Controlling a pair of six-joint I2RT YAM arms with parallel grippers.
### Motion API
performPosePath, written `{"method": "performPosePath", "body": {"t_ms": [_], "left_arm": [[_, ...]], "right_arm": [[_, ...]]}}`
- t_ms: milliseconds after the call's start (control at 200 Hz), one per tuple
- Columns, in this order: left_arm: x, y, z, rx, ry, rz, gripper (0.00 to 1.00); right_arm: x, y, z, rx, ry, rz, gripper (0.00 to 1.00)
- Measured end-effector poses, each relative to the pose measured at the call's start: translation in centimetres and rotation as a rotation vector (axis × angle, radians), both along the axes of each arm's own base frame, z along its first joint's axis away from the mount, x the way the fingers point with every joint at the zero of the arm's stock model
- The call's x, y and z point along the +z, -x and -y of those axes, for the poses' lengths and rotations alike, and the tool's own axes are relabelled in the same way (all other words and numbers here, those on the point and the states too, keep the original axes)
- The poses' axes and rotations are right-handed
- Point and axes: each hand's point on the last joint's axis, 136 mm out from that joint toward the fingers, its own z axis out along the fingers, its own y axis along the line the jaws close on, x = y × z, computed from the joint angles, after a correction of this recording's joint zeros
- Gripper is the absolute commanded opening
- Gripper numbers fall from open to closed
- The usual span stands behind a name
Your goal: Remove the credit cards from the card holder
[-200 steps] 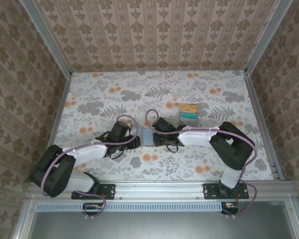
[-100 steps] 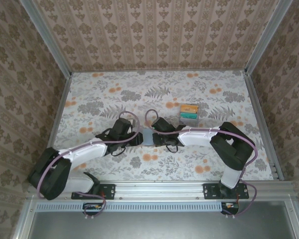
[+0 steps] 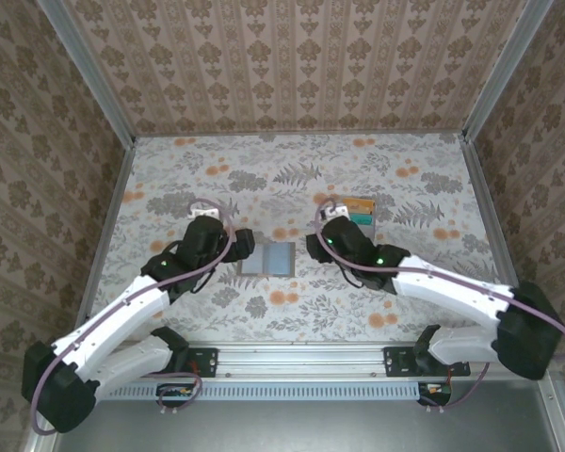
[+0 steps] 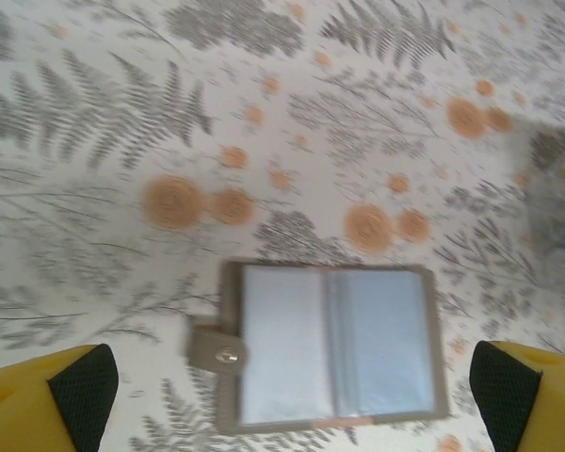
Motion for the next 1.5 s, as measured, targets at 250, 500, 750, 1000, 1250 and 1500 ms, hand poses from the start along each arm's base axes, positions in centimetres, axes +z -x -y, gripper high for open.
{"method": "performPosePath", "body": {"t_ms": [250, 500, 750, 1000, 1250, 1500], "left_arm": [[1.6, -0.9, -4.8, 0.188, -0.146, 0.116, 1.0], [-0.8, -2.0, -10.5, 0.362, -0.373, 0.177, 1.0], [-0.7, -5.3, -16.9, 0.544, -0.501, 0.188, 1.0], [-4.1, -8.1, -20.5, 0.58, -0.597, 0.12, 1.0], [-7.2, -10.1, -20.3, 0.495, -0.575, 0.145, 1.0], [-7.5, -11.7, -20.7, 0.456, -0.465, 0.255, 1.0]], "right_arm": [[2.9, 0.8, 8.4, -0.183, 0.015, 0.24, 1.0], [1.8, 0.2, 15.5, -0.365, 0.106, 0.364, 1.0], [0.4, -2.2, 21.0, -0.52, 0.212, 0.358, 1.0], [-3.3, -4.1, 26.3, -0.673, 0.276, 0.257, 1.0], [-6.7, -6.9, 26.8, -0.646, 0.304, 0.233, 1.0], [-6.5, -8.6, 26.9, -0.611, 0.236, 0.296, 1.0]]}}
